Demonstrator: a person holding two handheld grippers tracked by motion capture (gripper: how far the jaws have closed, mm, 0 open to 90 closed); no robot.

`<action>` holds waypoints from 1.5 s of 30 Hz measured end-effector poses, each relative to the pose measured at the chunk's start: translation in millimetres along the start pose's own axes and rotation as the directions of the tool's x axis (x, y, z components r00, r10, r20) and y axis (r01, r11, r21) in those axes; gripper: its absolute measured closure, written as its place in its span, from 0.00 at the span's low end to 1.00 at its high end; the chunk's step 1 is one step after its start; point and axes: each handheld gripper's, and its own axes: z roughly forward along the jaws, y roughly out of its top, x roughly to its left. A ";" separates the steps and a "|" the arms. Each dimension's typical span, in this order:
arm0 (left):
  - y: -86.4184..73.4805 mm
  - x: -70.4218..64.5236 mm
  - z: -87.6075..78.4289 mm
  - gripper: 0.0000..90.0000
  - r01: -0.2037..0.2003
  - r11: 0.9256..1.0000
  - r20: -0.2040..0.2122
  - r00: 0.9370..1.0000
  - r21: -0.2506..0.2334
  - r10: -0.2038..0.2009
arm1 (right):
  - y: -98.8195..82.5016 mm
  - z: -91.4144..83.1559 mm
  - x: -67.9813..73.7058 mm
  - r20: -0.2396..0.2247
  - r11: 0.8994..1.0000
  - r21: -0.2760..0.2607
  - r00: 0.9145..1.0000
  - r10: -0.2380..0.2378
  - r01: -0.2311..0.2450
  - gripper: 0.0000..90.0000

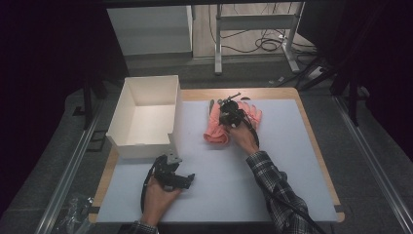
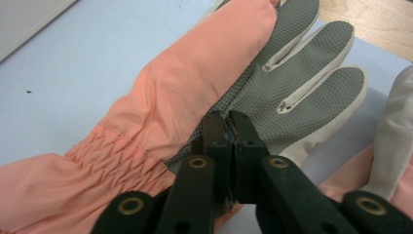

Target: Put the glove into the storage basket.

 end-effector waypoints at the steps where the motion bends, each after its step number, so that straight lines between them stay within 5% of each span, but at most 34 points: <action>1: 0.0 0.0 0.0 0.00 0.000 1.000 0.000 1.000 0.000 0.000 | 0.2 -1.7 -0.3 -0.003 1.000 -0.006 1.000 0.002 -0.002 0.98; 25: 0.0 0.0 0.0 0.00 0.000 1.000 0.002 1.000 0.001 0.000 | -25.8 -82.4 23.3 -0.180 0.992 -0.120 0.983 0.022 -0.045 0.98; 37: 0.0 -0.2 0.2 0.00 0.002 1.000 -0.001 1.000 -0.002 -0.002 | -81.2 -132.3 45.2 -0.241 0.984 -0.148 0.969 0.063 -0.100 0.98; 45: 0.0 -0.4 0.2 0.00 0.005 1.000 0.000 1.000 -0.002 -0.005 | -119.9 -143.3 56.6 -0.238 0.981 -0.131 0.965 0.107 -0.141 0.98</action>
